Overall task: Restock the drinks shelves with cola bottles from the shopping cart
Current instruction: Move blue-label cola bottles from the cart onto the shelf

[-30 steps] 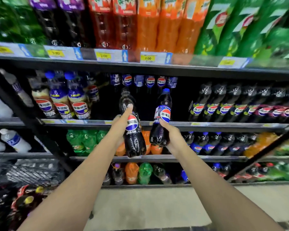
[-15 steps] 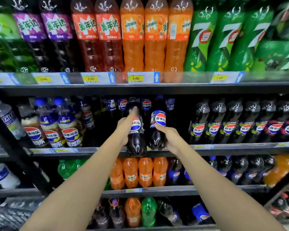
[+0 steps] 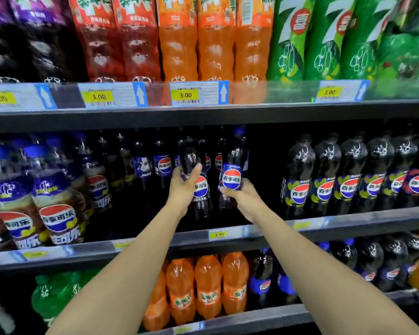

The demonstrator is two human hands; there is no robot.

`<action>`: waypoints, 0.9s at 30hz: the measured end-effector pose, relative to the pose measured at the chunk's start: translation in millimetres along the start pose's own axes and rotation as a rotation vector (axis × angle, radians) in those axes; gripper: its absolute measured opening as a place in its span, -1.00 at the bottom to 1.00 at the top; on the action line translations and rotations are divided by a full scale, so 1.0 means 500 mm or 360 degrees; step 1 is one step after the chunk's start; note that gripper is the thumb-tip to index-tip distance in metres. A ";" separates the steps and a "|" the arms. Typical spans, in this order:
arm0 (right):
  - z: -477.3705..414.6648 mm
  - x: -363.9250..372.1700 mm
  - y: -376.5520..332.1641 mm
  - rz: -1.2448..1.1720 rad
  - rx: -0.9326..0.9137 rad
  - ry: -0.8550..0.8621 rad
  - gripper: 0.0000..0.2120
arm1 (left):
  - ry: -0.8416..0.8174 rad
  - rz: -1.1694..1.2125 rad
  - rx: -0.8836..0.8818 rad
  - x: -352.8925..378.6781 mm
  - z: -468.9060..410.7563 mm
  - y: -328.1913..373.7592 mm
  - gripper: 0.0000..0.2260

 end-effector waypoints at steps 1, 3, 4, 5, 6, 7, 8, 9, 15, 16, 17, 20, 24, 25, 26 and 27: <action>-0.005 -0.006 -0.003 0.0061 0.0012 -0.0013 -0.52 | -0.0022 -0.0026 0.0008 -0.002 -0.009 -0.003 -0.09; -0.013 -0.020 -0.004 0.0127 0.0060 -0.0065 -0.44 | -0.0112 -0.0095 0.0057 0.001 -0.025 -0.007 -0.21; -0.015 -0.025 -0.004 0.0136 0.0080 -0.0098 -0.43 | -0.0150 -0.0118 0.0087 0.001 -0.032 -0.011 -0.25; -0.019 -0.030 0.000 0.0146 0.0099 -0.0127 -0.41 | -0.0182 -0.0125 0.0091 0.001 -0.034 -0.014 -0.28; -0.022 -0.034 0.002 0.0155 0.0116 -0.0156 -0.39 | -0.0210 -0.0131 0.0086 -0.001 -0.038 -0.017 -0.31; -0.025 -0.037 0.001 0.0163 0.0132 -0.0186 -0.36 | -0.0247 -0.0145 0.0077 -0.005 -0.043 -0.019 -0.37; -0.024 -0.040 -0.002 0.0184 0.0142 -0.0212 -0.35 | -0.0283 -0.0166 0.0044 -0.006 -0.042 -0.016 -0.41; -0.021 -0.041 -0.005 0.0217 0.0151 -0.0231 -0.34 | -0.0320 -0.0171 -0.0001 -0.009 -0.040 -0.015 -0.37; 0.009 -0.034 -0.011 0.0468 0.0132 0.0032 -0.28 | -0.0366 -0.0441 -0.0192 -0.023 0.000 -0.028 -0.23; 0.012 -0.032 -0.009 0.0493 0.0113 0.0090 -0.25 | -0.0359 -0.0498 -0.0200 -0.026 0.003 -0.032 -0.24; 0.012 -0.030 -0.008 0.0514 0.0094 0.0145 -0.25 | -0.0347 -0.0545 -0.0206 -0.028 0.002 -0.035 -0.27; 0.006 -0.019 -0.016 0.0615 0.0033 0.0224 -0.34 | -0.0298 -0.0624 -0.0242 -0.026 -0.008 -0.035 -0.31; -0.022 -0.016 -0.019 0.0657 0.0018 0.0271 -0.43 | -0.0260 -0.0605 -0.0249 -0.009 -0.040 -0.047 -0.29; -0.032 -0.020 -0.013 0.0641 0.0022 0.0305 -0.44 | -0.0252 -0.0603 -0.0242 -0.003 -0.049 -0.050 -0.30; -0.042 -0.025 -0.007 0.0629 0.0034 0.0353 -0.44 | -0.0243 -0.0602 -0.0224 0.003 -0.057 -0.052 -0.31; -0.052 -0.031 -0.001 0.0616 0.0043 0.0407 -0.43 | -0.0230 -0.0599 -0.0203 0.010 -0.065 -0.054 -0.33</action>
Point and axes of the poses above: each hand's wrist, its own z-axis away from the middle knuckle, its own x-axis out of the palm, y = z × x, the point moved 3 cm from there along -z, towards the middle knuckle, and after that the axes turned 11 degrees about -y, right-handed, at the moved point
